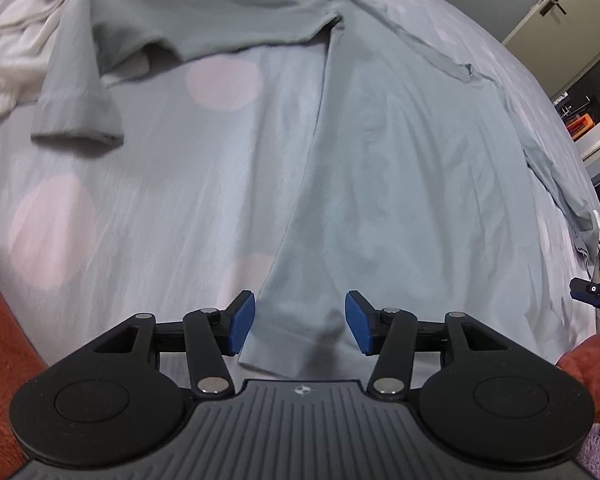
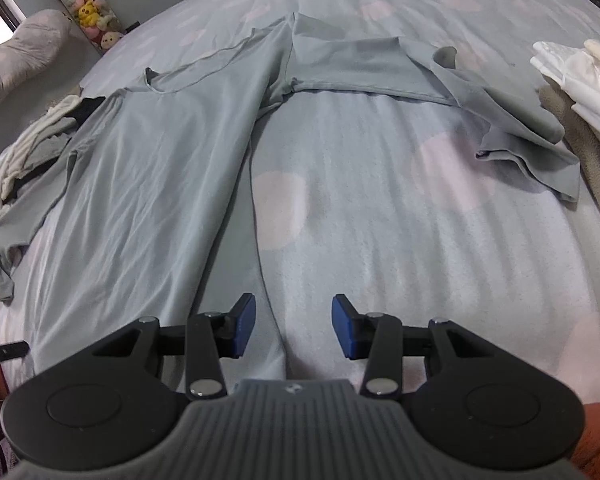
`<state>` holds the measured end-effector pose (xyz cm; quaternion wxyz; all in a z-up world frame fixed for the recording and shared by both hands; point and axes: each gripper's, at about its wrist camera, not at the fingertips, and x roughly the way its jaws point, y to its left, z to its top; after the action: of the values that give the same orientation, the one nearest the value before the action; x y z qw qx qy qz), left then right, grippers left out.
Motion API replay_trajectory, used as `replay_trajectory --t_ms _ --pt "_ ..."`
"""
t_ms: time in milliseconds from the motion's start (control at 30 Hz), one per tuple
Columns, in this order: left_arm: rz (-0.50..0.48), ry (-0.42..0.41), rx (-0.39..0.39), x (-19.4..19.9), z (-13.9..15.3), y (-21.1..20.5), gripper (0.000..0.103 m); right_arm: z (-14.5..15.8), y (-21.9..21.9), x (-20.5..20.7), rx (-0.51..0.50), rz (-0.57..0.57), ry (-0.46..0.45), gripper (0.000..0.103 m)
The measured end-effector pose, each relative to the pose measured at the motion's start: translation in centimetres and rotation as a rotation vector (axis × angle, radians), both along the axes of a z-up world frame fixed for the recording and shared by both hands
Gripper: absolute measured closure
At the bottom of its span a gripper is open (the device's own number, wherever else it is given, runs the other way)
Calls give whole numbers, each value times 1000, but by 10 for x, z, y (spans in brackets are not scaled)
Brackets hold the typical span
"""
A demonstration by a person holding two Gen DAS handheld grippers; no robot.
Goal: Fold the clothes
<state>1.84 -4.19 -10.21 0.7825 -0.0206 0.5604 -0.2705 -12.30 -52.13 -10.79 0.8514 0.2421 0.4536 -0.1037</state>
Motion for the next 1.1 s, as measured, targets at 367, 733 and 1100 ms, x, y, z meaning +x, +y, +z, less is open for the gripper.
replay_trajectory --t_ms 367,733,1100 --pt "0 13 19 -1 -6 1 77 -8 -5 6 58 -8 84 57" --pt "-20 3 35 -4 -10 -1 95 -26 10 23 124 174 256 99" --pt "-7 -104 -205 -4 58 12 98 46 -2 -20 256 51 -16 101"
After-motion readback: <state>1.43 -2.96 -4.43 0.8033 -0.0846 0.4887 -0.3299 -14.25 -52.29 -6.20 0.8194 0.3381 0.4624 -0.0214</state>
